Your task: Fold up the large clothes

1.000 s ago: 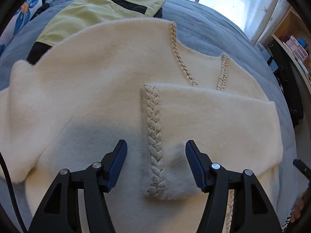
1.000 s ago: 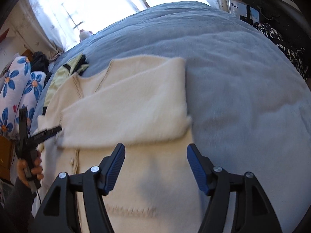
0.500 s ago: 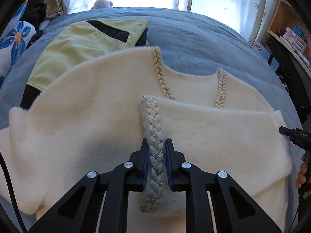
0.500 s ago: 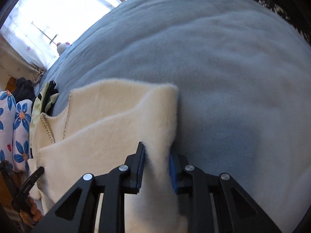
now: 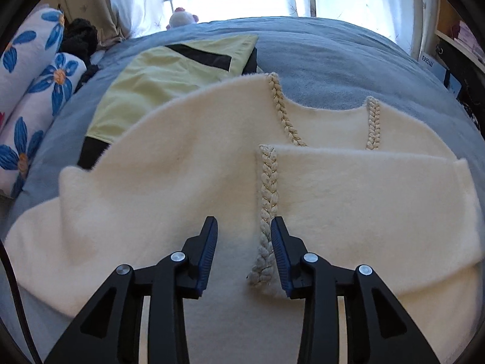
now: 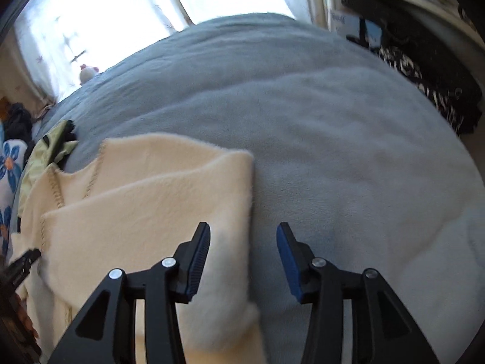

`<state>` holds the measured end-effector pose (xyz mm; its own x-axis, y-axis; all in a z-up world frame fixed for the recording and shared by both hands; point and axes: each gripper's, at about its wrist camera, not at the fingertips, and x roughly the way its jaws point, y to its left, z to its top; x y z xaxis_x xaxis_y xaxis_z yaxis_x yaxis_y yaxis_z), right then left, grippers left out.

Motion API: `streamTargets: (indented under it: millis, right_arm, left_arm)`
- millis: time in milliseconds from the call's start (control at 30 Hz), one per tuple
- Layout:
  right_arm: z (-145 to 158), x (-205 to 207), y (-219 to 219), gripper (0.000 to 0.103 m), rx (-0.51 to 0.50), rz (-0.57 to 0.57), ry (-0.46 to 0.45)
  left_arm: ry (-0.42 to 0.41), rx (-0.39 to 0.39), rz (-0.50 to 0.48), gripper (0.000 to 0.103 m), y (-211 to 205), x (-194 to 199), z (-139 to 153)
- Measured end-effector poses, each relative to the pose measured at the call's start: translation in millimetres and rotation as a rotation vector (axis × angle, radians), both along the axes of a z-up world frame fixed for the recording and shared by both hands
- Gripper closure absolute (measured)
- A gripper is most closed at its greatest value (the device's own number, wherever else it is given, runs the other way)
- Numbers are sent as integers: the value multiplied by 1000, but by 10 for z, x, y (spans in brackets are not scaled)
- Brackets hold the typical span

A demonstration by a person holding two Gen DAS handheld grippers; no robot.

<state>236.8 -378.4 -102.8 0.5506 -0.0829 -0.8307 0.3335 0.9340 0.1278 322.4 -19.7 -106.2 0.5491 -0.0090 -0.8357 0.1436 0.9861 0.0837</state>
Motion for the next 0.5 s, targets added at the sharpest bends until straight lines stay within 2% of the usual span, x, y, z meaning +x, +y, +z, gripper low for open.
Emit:
streamTargets:
  millis: [100, 300, 367, 500]
  right_arm:
    - [73, -76, 353, 57, 38, 98, -3]
    - [-42, -10, 1239, 57, -32, 264, 45]
    - [-151, -22, 1352, 57, -35, 285, 69]
    - [-411, -76, 1199, 59, -19, 227, 137]
  left_arm:
    - [-8, 26, -23, 68, -159, -158, 129]
    - [-14, -41, -64, 65, -556, -308, 146]
    - [23, -64, -66, 62, -656, -288, 21]
    - [69, -24, -45, 61, -685, -267, -257]
